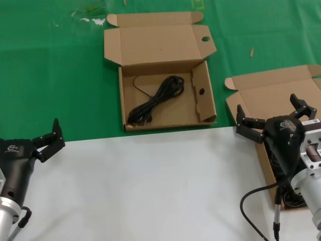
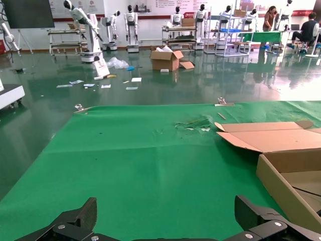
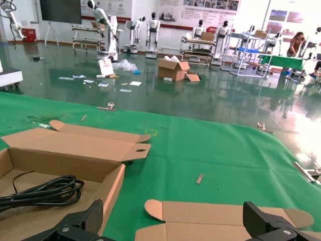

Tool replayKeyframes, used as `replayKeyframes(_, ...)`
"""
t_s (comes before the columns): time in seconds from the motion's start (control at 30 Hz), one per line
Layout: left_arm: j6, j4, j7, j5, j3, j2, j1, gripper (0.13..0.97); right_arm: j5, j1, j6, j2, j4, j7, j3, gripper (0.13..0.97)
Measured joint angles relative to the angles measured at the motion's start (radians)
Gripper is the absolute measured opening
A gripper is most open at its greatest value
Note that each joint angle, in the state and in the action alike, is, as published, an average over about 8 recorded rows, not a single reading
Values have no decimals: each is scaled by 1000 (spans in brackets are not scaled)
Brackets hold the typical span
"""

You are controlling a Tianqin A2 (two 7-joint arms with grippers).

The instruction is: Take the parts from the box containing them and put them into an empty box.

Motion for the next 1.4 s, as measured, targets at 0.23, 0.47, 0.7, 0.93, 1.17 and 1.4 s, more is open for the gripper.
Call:
replayKeyframes(0.23,0,0,0,0,0,0,0,966,0,0,0,0,0,0,0,966)
replayKeyframes(0.47,0,0,0,0,0,0,0,966,0,0,0,0,0,0,0,966)
replayKeyframes(0.7,0,0,0,0,0,0,0,966,0,0,0,0,0,0,0,966)
replayKeyframes(0.93,0,0,0,0,0,0,0,966,0,0,0,0,0,0,0,966)
replayKeyframes(1.17,0,0,0,0,0,0,0,966,0,0,0,0,0,0,0,966)
replayKeyframes(1.4,0,0,0,0,0,0,0,966,0,0,0,0,0,0,0,966)
